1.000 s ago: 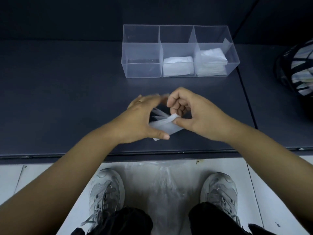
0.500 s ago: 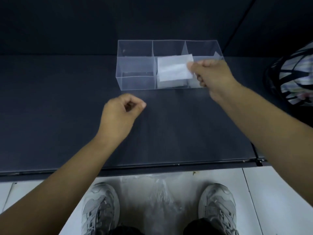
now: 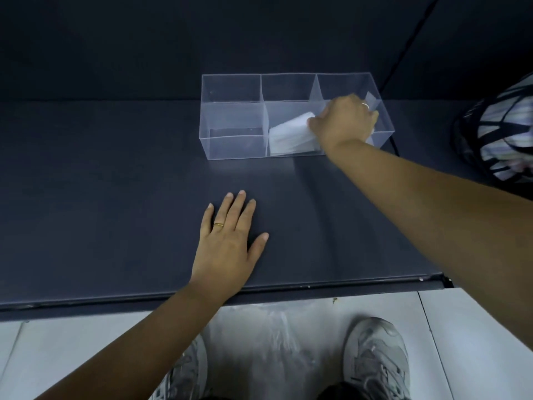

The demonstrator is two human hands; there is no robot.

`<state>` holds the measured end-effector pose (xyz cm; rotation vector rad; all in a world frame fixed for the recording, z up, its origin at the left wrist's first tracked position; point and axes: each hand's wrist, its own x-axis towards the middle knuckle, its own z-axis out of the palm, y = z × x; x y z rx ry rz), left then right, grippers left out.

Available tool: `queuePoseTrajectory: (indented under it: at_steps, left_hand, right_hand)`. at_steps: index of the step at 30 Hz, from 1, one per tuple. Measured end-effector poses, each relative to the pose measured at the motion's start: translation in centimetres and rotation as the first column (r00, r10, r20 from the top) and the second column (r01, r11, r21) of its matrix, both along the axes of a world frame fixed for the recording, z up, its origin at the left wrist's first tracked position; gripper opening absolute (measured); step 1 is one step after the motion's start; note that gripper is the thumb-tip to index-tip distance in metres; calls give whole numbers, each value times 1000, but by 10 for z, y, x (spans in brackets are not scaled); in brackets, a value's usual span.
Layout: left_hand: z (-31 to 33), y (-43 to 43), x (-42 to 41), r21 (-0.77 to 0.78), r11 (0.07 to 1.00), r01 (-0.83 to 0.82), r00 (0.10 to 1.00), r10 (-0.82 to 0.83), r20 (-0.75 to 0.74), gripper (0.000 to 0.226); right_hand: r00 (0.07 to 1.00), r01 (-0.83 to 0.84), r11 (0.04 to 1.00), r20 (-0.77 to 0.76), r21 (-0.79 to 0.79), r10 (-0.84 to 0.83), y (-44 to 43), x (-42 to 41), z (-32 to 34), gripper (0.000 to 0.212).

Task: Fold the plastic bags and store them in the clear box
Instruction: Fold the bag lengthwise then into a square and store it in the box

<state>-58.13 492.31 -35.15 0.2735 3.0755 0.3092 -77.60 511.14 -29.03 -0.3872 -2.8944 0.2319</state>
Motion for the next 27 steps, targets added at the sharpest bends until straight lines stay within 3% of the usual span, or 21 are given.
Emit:
queuePoseTrajectory:
  at_steps: [4,7,10,12,14,16,18,19,22,25,27]
  left_hand:
    - [-1,-1,1,-13,1000,7,1000,-7,4,70]
    - [-1,-2,0,-15,1000,11,1000,-11,6,69]
    - [-2,-4,0,-41,998,37,999,-36,19,71]
    - [-3,-7,5,-67,996,51,999,-49,22,72]
    - [-5,-10,12,-81,995,53,998,-51,21,73]
    - [-4,-11,19,-83,995,58,998,-57,20,73]
    - [-5,-13,20,-70,996,60,998,-59,21,72]
    - [-5,-13,20,-67,996,59,998,-58,22,72]
    - [-6,-14,19,-65,996,56,998,-55,20,72]
    - [-6,-14,19,-66,996,66,998,-64,27,72]
    - [-6,-15,18,-53,997,62,998,-61,21,71]
  right_hand:
    - [1000,-5,1000,30,-28,6,1,2,4,42]
    - [991,-94,982,-114,-163,76,9,24,12,34]
    - [866,-399,895,-403,-198,296,7,84,15,19]
    - [734,-656,712,-432,-252,523,-1,151,5,7]
    - [579,-810,504,-273,-299,768,-4,222,-19,3]
    - [379,-877,368,26,-309,925,0,270,-51,7]
    - [229,-787,404,388,-466,893,4,294,-81,38]
    - [170,-748,424,470,-511,866,7,301,-94,53]
    - [107,-780,411,547,-472,830,3,312,-121,71]
    - [37,-849,311,539,-427,842,-8,316,-123,38]
    - [98,-863,304,457,-404,884,-10,312,-118,14]
